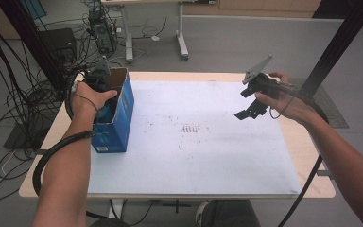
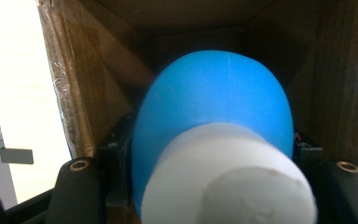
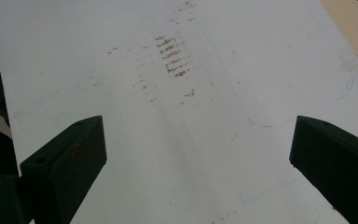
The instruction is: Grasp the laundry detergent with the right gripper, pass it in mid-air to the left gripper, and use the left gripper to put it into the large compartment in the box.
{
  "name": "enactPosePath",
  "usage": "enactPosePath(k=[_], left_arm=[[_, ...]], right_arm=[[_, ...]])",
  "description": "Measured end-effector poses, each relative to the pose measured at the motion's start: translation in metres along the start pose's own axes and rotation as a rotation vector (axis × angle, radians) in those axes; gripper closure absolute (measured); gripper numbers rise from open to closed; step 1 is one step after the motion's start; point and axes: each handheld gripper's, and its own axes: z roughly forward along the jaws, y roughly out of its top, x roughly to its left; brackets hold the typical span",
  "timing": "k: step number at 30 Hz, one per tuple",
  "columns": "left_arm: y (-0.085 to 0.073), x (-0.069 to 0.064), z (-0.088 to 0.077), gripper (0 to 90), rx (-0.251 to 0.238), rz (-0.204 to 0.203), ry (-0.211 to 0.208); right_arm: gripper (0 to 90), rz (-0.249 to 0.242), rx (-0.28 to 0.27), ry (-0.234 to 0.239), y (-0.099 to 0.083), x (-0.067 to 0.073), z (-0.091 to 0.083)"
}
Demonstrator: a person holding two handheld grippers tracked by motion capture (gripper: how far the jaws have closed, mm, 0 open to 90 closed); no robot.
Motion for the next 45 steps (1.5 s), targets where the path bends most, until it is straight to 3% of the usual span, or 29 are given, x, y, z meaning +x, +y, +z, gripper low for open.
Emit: enactPosePath(k=[12, 15, 20, 32, 45], left_arm=[[-0.001, 0.001, 0.0, 36.0, -0.002, 0.008, -0.007], [-0.001, 0.001, -0.004, 32.3, -0.017, 0.013, -0.031], [-0.003, 0.0, -0.009, 29.6, -0.023, 0.023, -0.034], [-0.008, -0.004, -0.027, 25.5, -0.055, 0.054, -0.013], [-0.012, -0.013, -0.054, 24.4, -0.068, 0.104, 0.045]], right_arm=[[3.8, -0.002, -0.002, 0.004, -0.002, 0.0, 0.001], [3.8, -0.001, -0.002, 0.006, -0.002, 0.0, 0.001], [3.8, -0.002, -0.004, 0.006, -0.001, 0.001, 0.001], [3.8, -0.007, -0.008, 0.006, 0.001, 0.002, 0.002], [3.8, 0.002, -0.011, 0.001, 0.002, 0.003, 0.003]])
